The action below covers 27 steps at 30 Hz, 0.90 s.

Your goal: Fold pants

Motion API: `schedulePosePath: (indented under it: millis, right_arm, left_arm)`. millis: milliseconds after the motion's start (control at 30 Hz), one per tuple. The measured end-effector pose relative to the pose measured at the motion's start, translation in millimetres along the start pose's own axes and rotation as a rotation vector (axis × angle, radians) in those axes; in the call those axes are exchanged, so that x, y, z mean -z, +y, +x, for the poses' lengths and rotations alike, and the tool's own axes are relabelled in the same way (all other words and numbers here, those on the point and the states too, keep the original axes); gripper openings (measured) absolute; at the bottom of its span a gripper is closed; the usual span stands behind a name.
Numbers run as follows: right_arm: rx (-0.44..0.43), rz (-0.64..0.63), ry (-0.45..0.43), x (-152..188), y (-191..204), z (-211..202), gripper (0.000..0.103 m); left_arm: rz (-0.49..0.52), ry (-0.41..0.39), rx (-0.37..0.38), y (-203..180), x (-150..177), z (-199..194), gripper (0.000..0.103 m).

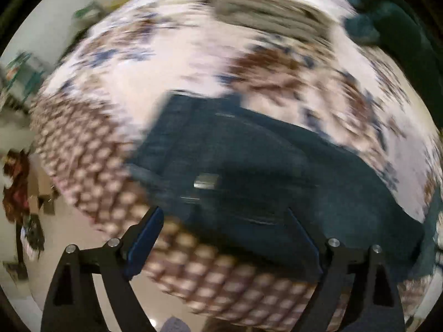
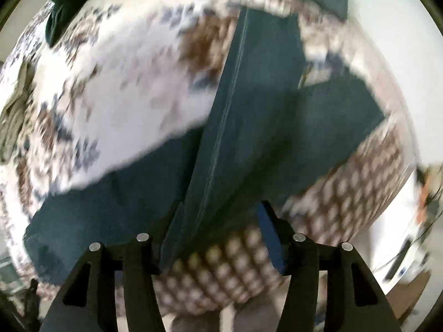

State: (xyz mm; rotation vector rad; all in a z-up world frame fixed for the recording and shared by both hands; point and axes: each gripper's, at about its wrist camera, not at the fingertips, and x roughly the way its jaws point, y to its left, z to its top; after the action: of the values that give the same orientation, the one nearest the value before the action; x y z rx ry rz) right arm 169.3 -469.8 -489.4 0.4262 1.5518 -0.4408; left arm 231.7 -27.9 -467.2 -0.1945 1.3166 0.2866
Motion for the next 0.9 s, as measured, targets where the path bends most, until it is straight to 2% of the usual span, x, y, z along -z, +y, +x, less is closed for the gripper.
schedulePosePath:
  millis: [133,233,300,400,433,467,500,533,633,733,800,900]
  right_arm:
    - [0.045,0.004,-0.079,-84.5,-4.6,13.6,0.058]
    - [0.093,-0.016,-0.083,-136.2,1.2,46.9,0.058]
    - [0.127,-0.042,-0.048,-161.5,10.4,79.6,0.058]
    - [0.165,-0.054,0.025,-180.3,12.0,123.2,0.058]
    - [0.158,-0.051,0.031,-181.4,9.4,128.2,0.057]
    - [0.152,-0.048,0.016,-182.7,6.8,127.6,0.045]
    - [0.165,-0.050,-0.010,-182.0,4.2,122.5,0.014]
    - [0.165,-0.051,-0.033,-180.0,-1.2,115.1,0.010]
    - [0.103,0.067,-0.101,-165.5,-46.6,83.3,0.010]
    - [0.055,0.237,-0.115,-140.2,-110.9,61.3,0.010]
    - [0.048,0.339,-0.094,-120.0,-152.6,58.7,0.010]
    - [-0.040,0.484,0.040,-91.9,-206.0,83.8,0.012]
  left_arm:
    - [0.102,0.079,0.041,-87.1,-18.7,24.8,0.089]
    - [0.214,0.107,0.019,-154.7,-28.4,46.8,0.089]
    - [0.248,0.142,0.011,-179.4,-26.4,61.0,0.089]
    - [0.245,0.235,-0.017,-192.4,-17.3,88.7,0.089]
    - [0.247,0.240,-0.028,-192.8,-14.6,94.8,0.089]
    - [0.244,0.241,-0.029,-192.0,-13.5,97.1,0.090]
    - [0.232,0.242,-0.024,-189.6,-13.4,99.1,0.092]
    - [0.221,0.243,-0.021,-187.9,-13.4,100.2,0.094]
    - [0.197,0.256,-0.017,-182.3,-13.8,105.3,0.100]
    - [0.177,0.269,-0.006,-182.8,-15.0,117.2,0.103]
    - [0.162,0.273,0.006,-177.9,-15.4,124.2,0.103]
    - [0.139,0.256,0.012,-172.7,-14.7,129.4,0.103]
